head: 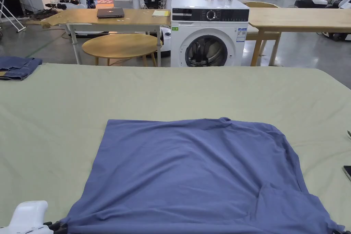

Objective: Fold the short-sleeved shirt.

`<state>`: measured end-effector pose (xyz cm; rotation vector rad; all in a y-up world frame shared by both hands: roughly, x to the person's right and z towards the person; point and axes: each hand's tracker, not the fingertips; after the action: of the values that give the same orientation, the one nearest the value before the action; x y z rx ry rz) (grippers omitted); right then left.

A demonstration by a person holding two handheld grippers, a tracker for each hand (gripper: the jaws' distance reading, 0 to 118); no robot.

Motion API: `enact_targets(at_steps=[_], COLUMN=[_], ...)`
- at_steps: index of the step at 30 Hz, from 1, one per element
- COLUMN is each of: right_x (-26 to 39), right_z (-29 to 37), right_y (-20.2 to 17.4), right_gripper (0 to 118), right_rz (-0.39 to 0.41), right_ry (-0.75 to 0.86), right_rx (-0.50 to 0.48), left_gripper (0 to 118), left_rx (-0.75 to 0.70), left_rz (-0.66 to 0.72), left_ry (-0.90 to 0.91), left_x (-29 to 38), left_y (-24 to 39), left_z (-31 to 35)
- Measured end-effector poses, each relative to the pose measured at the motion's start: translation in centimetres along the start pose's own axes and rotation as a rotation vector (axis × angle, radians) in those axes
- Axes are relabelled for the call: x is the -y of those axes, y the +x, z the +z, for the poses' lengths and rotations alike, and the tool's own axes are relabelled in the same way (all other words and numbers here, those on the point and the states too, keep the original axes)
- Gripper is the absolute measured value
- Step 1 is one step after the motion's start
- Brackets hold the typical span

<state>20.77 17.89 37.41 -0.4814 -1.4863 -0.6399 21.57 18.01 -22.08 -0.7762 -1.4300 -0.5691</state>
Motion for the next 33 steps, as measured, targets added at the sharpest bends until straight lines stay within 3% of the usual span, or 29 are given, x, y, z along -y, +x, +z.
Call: enact_targets(at_steps=[10,12,13,14,15,16,20,21,22,23,24,25,30,31,33], right_x=[1.0,1.1,1.2,1.3,1.3,1.3,0.7,0.5,0.3,0.2,1.0,0.9,1.7,1.7,1.7], right_z=[-1.5,-1.5,-1.3,-1.3,-1.2,-0.3,0.6,0.9,1.2,1.7,1.5,1.4,0.8,0.7,0.6], right_y=[0.4,0.4,0.3,0.3,0.2,0.2,-0.3,-0.5,-0.5,-0.6,-0.7,-0.8,-1.0,-1.2,-1.1], right_gripper=[2,13,47,83,115,118,118,116,99,63,11,0,0,0,0], right_rz=[0.001,-0.03,-0.033,-0.039,-0.039,-0.042,-0.035,-0.032,-0.028,-0.026,-0.025,-0.028,-0.064,-0.058,-0.052], right_ry=[-0.053,-0.07,-0.068,-0.068,-0.071,-0.038,-0.034,-0.041,-0.04,-0.033,-0.023,-0.014,-0.023,-0.026,-0.025], right_rx=[-0.012,-0.022,-0.017,-0.007,-0.005,-0.015,0.025,0.043,0.032,0.039,0.059,0.081,0.065,0.069,0.073], left_gripper=[0,0,18,52,95,117,115,108,76,34,0,0,0,15,96], left_rx=[0.025,0.055,0.082,0.073,0.071,0.057,-0.033,-0.055,-0.056,-0.058,-0.066,-0.081,0.014,0.015,0.005], left_rz=[0.018,0.038,0.044,0.047,0.053,0.05,0.046,0.039,0.034,0.031,0.035,0.035,0.06,0.054,0.03], left_ry=[-0.023,-0.02,-0.012,-0.013,-0.017,-0.006,0.064,0.07,0.063,0.064,0.061,0.053,0.019,0.02,0.005], left_x=[0.9,1.1,1.2,1.3,1.3,1.4,1.2,1.3,1.3,1.4,1.5,1.7,1.5,1.2,0.6], left_y=[-0.2,-0.6,-0.7,-0.7,-0.6,-0.5,-0.5,-0.5,-0.6,-0.7,-0.9,-1.1,-1.7,-1.6,-1.3], left_z=[-1.3,-1.5,-1.3,-1.2,-1.1,-0.8,1.2,1.6,2.1,2.4,2.5,2.3,2.2,2.0,1.3])
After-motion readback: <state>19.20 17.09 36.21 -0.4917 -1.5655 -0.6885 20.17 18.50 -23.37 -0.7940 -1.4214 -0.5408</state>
